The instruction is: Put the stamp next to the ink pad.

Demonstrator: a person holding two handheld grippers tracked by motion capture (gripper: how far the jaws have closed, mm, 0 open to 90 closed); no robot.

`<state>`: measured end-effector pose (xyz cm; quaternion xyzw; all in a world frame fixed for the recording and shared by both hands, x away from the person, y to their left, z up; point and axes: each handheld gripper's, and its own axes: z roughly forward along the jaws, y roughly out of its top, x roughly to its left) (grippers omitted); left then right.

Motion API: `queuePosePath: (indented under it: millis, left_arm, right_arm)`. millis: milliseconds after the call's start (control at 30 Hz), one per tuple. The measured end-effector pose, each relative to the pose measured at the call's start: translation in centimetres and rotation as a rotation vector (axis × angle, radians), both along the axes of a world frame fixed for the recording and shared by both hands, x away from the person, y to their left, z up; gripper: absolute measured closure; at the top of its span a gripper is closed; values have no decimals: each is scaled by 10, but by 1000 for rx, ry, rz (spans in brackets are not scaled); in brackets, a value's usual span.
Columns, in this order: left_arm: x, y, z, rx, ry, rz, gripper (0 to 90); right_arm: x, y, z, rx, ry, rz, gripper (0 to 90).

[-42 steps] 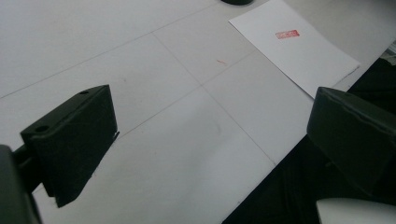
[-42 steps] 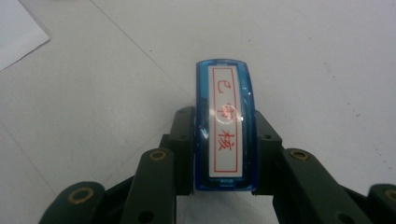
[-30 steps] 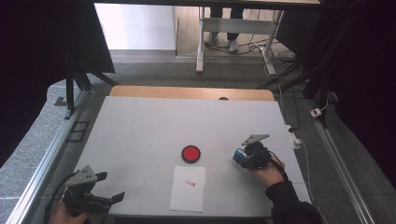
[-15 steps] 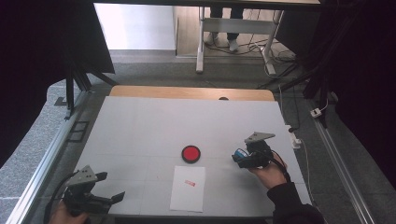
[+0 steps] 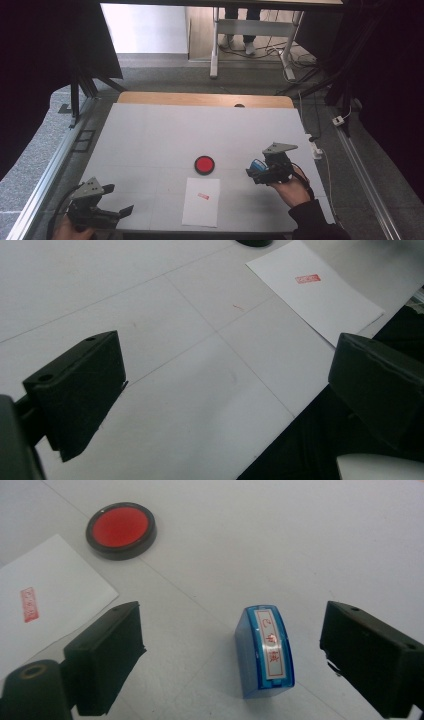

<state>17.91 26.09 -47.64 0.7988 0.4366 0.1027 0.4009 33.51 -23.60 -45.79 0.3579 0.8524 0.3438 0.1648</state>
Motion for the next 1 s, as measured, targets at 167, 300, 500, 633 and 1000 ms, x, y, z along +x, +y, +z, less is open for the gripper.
queuePosePath:
  millis: [167,300,500,633,1000]
  left_arm:
    - [0,0,0,-1,1,2,19]
    - [0,0,0,-1,1,3,19]
    - [0,0,0,0,0,5,18]
    - [0,0,0,-1,1,10,17]
    - [-1,1,0,-4,0,21,12]
  right_arm:
    - [-11,-3,7,29,-19,0,60]
    - [-21,-8,12,47,-33,-11,33]
    - [-37,-16,16,68,-53,-25,15]
    - [-47,-22,16,75,-63,-39,7]
    - [-76,-42,14,111,-67,-91,0]
